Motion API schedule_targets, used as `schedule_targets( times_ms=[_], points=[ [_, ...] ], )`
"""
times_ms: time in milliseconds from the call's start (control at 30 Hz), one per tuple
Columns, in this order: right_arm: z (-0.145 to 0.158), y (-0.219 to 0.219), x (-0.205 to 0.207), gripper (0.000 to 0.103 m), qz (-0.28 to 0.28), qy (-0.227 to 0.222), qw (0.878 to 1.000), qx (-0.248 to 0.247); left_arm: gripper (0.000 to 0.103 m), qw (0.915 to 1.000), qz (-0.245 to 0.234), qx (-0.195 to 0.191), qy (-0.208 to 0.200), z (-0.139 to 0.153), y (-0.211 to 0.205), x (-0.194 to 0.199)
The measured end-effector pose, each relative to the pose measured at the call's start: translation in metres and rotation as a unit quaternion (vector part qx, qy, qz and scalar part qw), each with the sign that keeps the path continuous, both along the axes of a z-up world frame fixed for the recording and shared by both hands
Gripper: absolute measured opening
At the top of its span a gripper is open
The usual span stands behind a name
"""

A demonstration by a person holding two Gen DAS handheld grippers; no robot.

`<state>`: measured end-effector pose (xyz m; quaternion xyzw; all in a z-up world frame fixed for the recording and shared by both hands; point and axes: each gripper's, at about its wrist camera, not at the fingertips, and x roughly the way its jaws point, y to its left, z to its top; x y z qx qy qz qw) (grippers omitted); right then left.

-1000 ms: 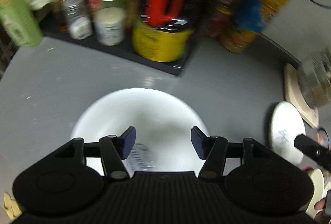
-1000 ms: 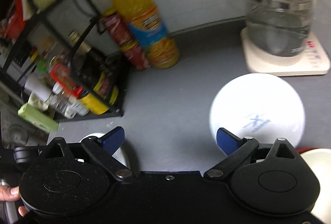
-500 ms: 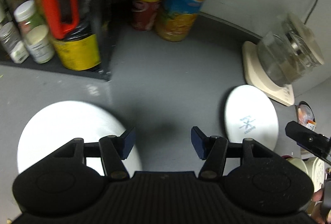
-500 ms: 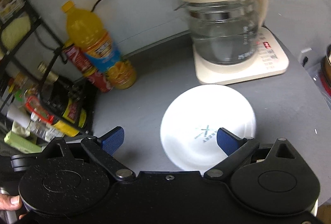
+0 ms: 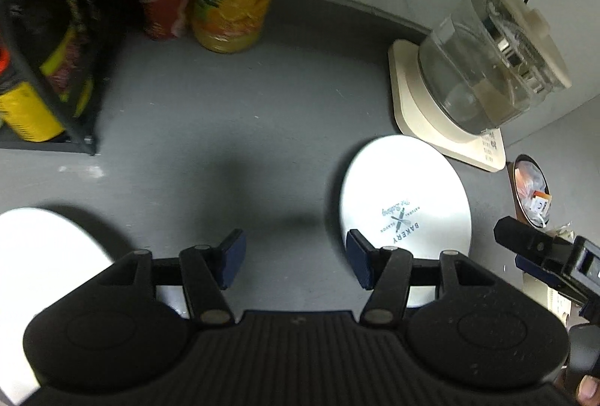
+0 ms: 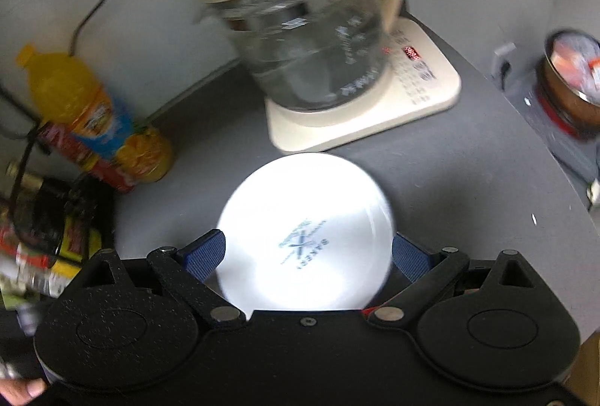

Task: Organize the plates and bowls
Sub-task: 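Open both tools off the 'Sweet' plate and grasp the white 'Baker' plate rim, then lift the 'Baker' plate with both tools and carry it over the plate stack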

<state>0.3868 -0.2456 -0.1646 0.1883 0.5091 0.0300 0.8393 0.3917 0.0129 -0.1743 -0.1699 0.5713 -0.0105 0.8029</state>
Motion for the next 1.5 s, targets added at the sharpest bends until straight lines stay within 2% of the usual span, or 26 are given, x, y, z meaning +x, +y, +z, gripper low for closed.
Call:
schedule_targets(
  times_ms=[67, 333, 433, 667, 900, 1067, 1100, 1133, 1200, 1233, 1300, 1500],
  points=[
    [-0.007, -0.005, 0.007, 0.093, -0.009, 0.013, 1.0, 0.012, 0.057, 1.0, -0.005, 0.0, 0.005, -0.007, -0.005, 0.006],
    [-0.031, -0.019, 0.028, 0.089, -0.03, 0.054, 0.998, -0.015, 0.057, 0.9993, -0.025, -0.005, 0.028, -0.034, -0.022, 0.027],
    [-0.042, -0.024, 0.036, 0.086, -0.035, 0.077, 0.996, -0.007, 0.057, 0.9988, -0.028, -0.006, 0.039, -0.045, -0.027, 0.033],
    [-0.061, -0.025, 0.052, 0.078, -0.015, 0.116, 0.993, -0.033, 0.052, 0.9971, -0.031, -0.027, 0.064, -0.069, -0.037, 0.039],
    [-0.077, -0.027, 0.062, 0.062, -0.013, 0.15, 0.988, -0.022, 0.032, 0.9966, -0.029, -0.047, 0.062, -0.075, -0.04, 0.046],
    [-0.082, -0.026, 0.064, 0.053, -0.009, 0.156, 0.988, -0.02, 0.027, 0.9959, -0.025, -0.057, 0.066, -0.076, -0.038, 0.05],
    [-0.082, -0.025, 0.065, 0.047, -0.007, 0.155, 0.988, -0.022, 0.026, 0.9958, -0.022, -0.059, 0.067, -0.076, -0.037, 0.05],
    [-0.081, -0.026, 0.066, 0.036, -0.006, 0.154, 0.988, -0.024, 0.025, 0.9957, -0.02, -0.06, 0.068, -0.077, -0.036, 0.05],
    [-0.081, -0.028, 0.066, 0.029, -0.01, 0.151, 0.988, -0.024, 0.022, 0.9956, -0.018, -0.061, 0.069, -0.077, -0.035, 0.049],
    [-0.081, -0.029, 0.065, 0.021, -0.011, 0.151, 0.988, -0.014, 0.021, 0.9956, -0.018, -0.061, 0.068, -0.077, -0.034, 0.049],
    [-0.083, -0.031, 0.063, 0.02, -0.009, 0.154, 0.988, 0.003, 0.013, 0.9946, -0.02, -0.072, 0.073, -0.079, -0.035, 0.048],
    [-0.081, -0.034, 0.056, 0.017, 0.006, 0.14, 0.99, 0.006, 0.011, 0.9937, -0.008, -0.086, 0.072, -0.081, -0.03, 0.044]
  ],
)
